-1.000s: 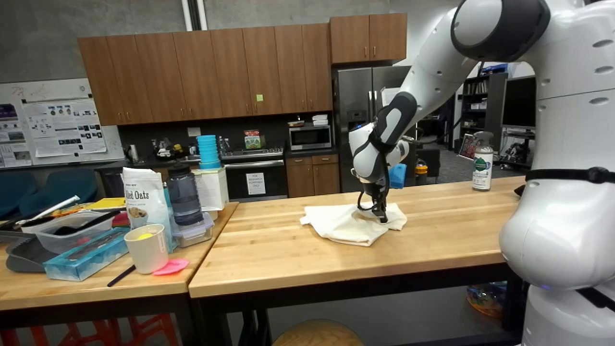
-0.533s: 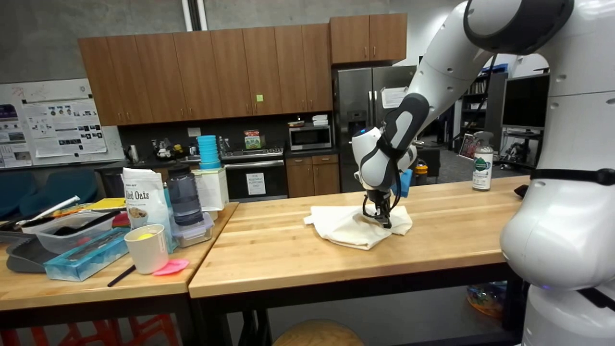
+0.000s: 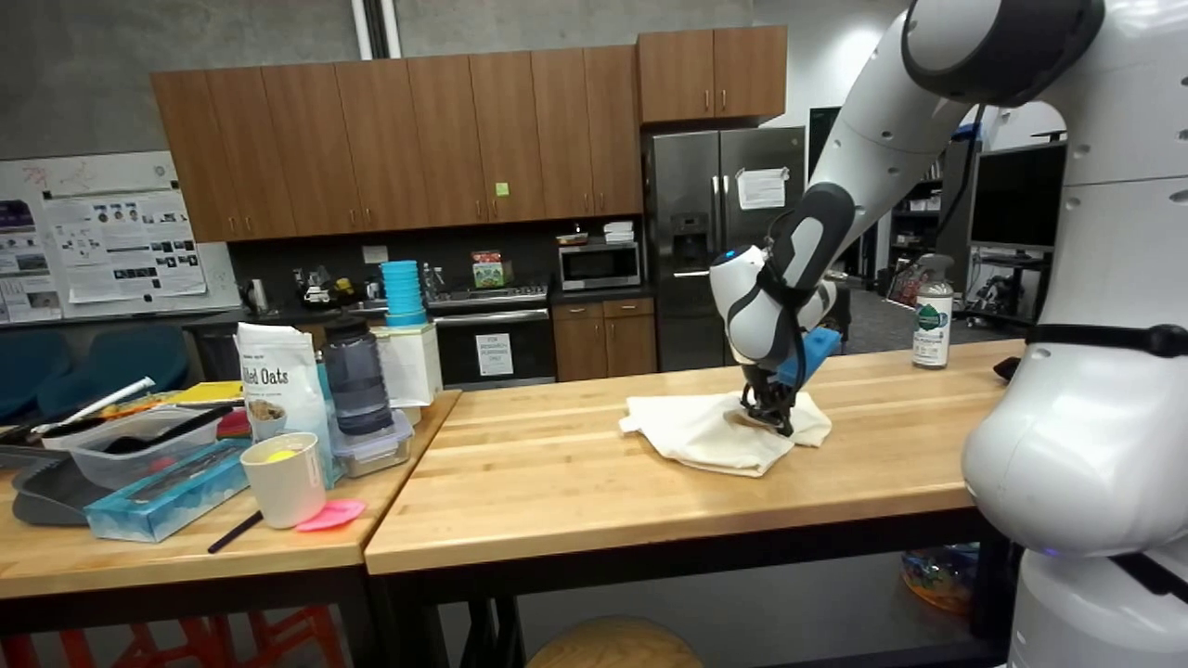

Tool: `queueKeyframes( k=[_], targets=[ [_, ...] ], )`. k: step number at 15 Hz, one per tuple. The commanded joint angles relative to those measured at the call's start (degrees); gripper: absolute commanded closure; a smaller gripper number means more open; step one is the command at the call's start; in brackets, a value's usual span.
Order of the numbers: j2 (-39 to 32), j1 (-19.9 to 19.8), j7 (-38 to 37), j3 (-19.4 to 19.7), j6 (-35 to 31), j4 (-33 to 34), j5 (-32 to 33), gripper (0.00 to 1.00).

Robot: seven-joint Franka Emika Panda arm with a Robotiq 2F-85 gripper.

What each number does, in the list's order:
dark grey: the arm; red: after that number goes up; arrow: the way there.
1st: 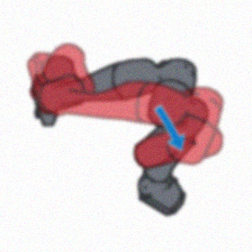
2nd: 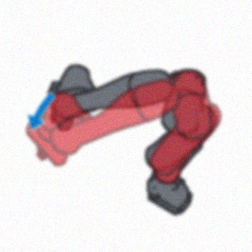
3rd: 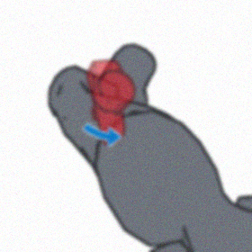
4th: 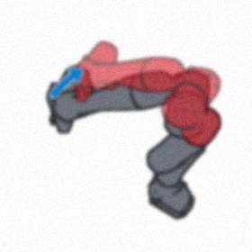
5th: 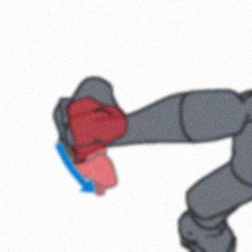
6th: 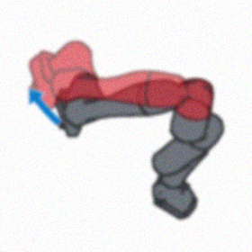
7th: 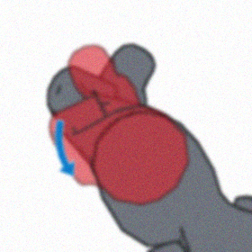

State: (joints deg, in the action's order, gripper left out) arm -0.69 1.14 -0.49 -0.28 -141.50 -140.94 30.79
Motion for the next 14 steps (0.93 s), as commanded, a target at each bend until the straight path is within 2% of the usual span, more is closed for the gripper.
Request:
queueKeyframes(
  k=[1, 4, 5, 9, 11, 14],
  targets=[
    [1.6, -3.9, -7.1, 3.7, -1.0, -4.2, 2.9, 1.0],
    [2.5, -7.0, -11.8, 6.5, -0.3, -5.1, 3.8, 1.0],
    [6.2, -9.5, -10.8, 8.8, -0.2, -8.2, 4.4, 1.0],
    [4.9, -14.1, -13.1, 12.0, 1.5, -6.8, 5.1, 1.0],
    [0.6, -15.4, -11.3, 13.0, 0.6, -3.9, 3.7, 1.0],
    [-7.2, -13.5, -9.9, 11.6, 0.7, 2.2, 2.4, 1.0]
  ],
)
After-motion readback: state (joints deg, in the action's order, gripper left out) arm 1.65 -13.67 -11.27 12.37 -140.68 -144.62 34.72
